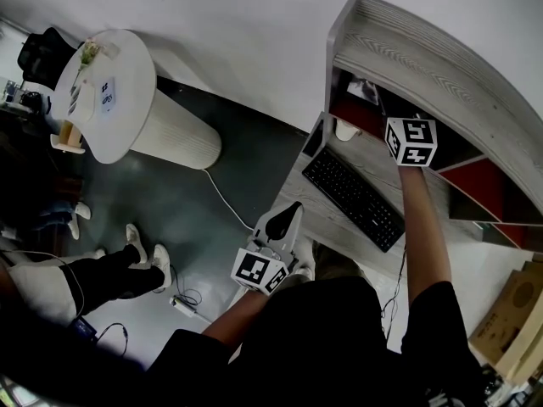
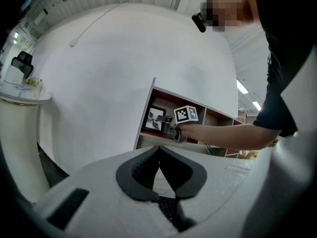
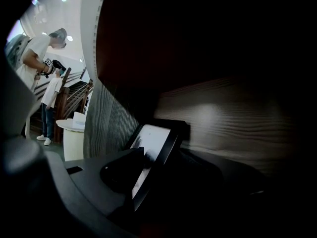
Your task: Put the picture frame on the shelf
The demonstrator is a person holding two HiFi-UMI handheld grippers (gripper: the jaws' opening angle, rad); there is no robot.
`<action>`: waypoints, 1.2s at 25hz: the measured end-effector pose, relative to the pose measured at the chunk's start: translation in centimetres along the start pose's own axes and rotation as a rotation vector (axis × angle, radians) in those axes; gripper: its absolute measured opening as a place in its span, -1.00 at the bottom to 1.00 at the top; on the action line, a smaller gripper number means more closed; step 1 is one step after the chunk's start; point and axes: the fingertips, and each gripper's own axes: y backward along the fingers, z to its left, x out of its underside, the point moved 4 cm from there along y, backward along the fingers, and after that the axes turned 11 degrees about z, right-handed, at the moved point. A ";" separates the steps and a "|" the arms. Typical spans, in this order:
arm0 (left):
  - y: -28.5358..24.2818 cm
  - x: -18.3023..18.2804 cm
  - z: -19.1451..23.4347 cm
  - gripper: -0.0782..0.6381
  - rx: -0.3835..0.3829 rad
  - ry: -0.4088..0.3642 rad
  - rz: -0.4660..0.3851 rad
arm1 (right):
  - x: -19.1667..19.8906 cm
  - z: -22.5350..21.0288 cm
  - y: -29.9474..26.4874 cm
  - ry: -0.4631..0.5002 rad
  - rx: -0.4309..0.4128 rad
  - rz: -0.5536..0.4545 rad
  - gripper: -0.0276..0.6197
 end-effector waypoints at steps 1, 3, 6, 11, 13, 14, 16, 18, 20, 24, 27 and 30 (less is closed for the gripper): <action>0.0 0.0 -0.1 -0.73 -0.002 -0.001 -0.001 | 0.0 0.0 0.0 0.002 0.001 0.001 -0.32; 0.0 0.0 -0.2 -0.73 -0.001 0.003 -0.001 | 0.1 0.1 0.1 0.013 -0.006 0.008 -0.32; 0.0 0.1 -0.3 -0.73 0.014 0.026 -0.005 | 0.3 0.3 0.2 0.024 -0.026 0.022 -0.23; 0.0 0.1 -0.9 -0.73 0.023 0.021 -0.003 | 0.9 -0.7 1.3 -0.044 -0.018 0.009 -0.20; 0.1 0.1 -1.2 -0.73 0.023 0.016 -0.003 | 1.2 -1.0 2.3 -0.078 -0.017 0.002 -0.20; 0.2 0.0 -1.3 -0.73 0.024 0.014 -0.003 | 1.3 -1.1 2.8 -0.097 -0.021 -0.001 -0.20; 0.7 0.1 -1.8 -0.73 0.027 0.008 -0.001 | 1.5 -1.0 4.2 -0.137 -0.036 -0.003 -0.20; 1.3 0.2 -2.3 -0.73 0.031 0.000 0.002 | 1.7 -0.7 5.8 -0.179 -0.052 0.000 -0.20; 2.0 0.3 -2.8 -0.73 0.036 -0.010 0.002 | 1.8 0.1 7.7 -0.220 -0.066 -0.001 -0.20; 3.5 0.2 -3.8 -0.73 0.061 -0.028 -0.011 | 2.0 2.2 12.9 -0.271 -0.072 -0.010 -0.22; 5.3 0.4 -4.9 -0.73 0.088 -0.039 -0.027 | 2.7 5.0 18.2 -0.308 -0.088 -0.008 -0.46; 6.9 1.3 -6.1 -0.73 0.156 -0.012 -0.022 | 3.9 8.4 24.5 -0.338 -0.076 -0.013 -0.75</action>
